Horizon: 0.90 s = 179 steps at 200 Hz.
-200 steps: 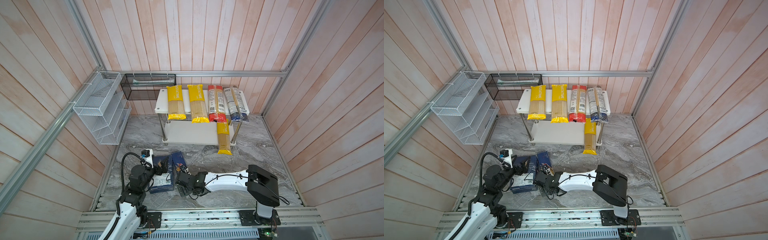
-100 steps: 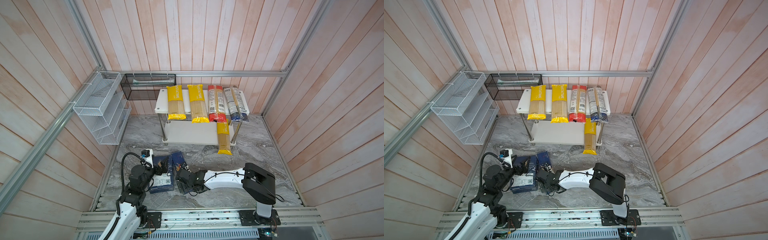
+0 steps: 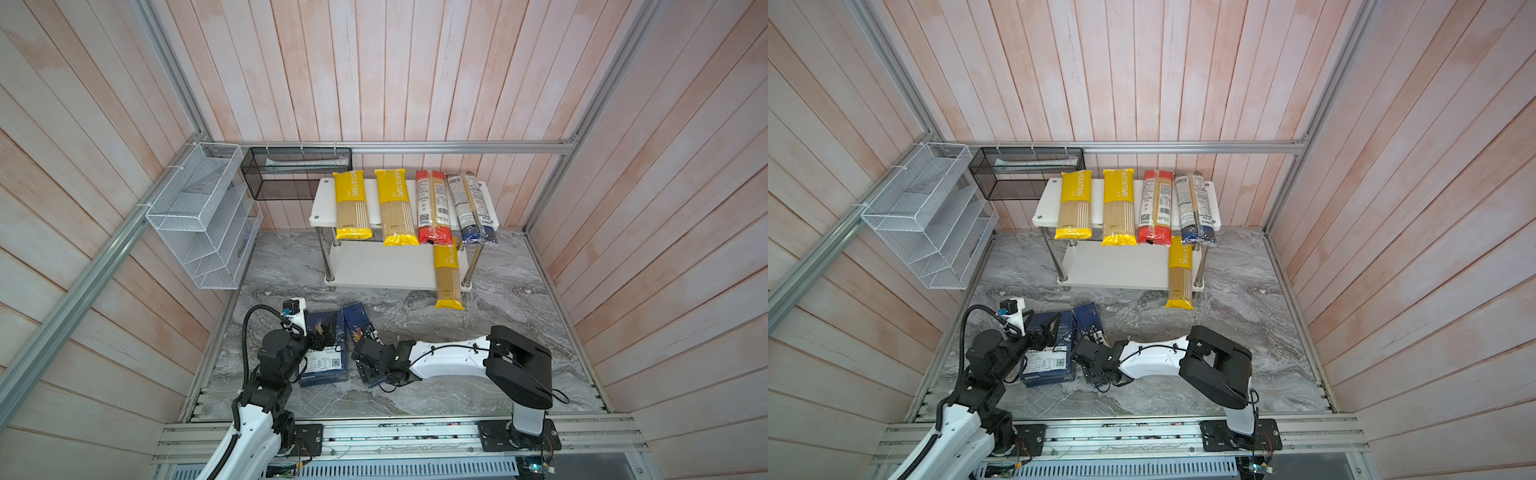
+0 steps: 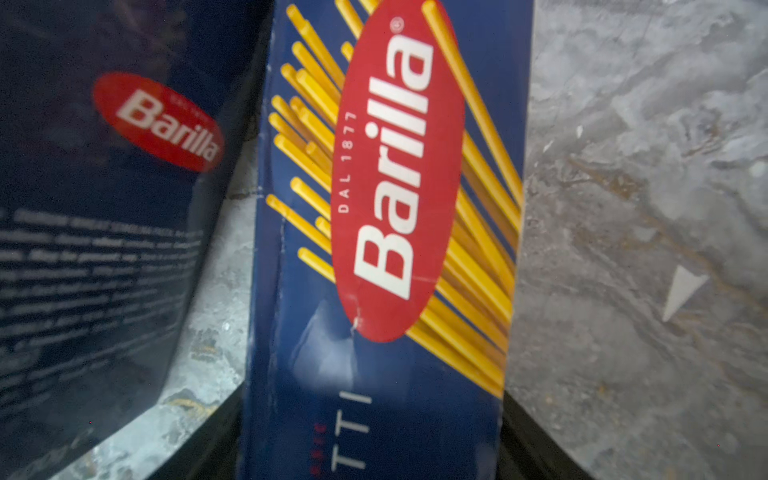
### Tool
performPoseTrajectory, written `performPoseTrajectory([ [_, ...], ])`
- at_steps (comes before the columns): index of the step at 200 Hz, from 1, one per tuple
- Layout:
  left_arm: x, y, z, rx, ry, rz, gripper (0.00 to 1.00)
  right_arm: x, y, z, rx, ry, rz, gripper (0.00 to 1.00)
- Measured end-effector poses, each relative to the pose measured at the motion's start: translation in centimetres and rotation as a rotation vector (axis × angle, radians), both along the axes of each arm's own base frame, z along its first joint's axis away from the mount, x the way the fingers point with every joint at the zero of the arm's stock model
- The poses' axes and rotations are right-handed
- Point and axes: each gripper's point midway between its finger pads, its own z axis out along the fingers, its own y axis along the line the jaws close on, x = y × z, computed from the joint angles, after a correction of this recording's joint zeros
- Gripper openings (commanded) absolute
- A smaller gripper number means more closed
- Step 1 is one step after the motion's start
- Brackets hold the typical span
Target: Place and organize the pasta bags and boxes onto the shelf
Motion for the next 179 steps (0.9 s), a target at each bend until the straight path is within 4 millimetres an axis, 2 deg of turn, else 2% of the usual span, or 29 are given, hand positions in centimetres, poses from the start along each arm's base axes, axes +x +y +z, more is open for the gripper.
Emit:
performPoseTrajectory([
  [108,0.0,0.0,0.0,0.000,0.000,0.000,1.00,-0.2,-2.1,0.6,0.025,-0.040,-0.020,0.58],
  [179,0.0,0.0,0.0,0.000,0.001,0.001,1.00,-0.3,-4.3,1.5,0.033,-0.067,-0.044,0.53],
])
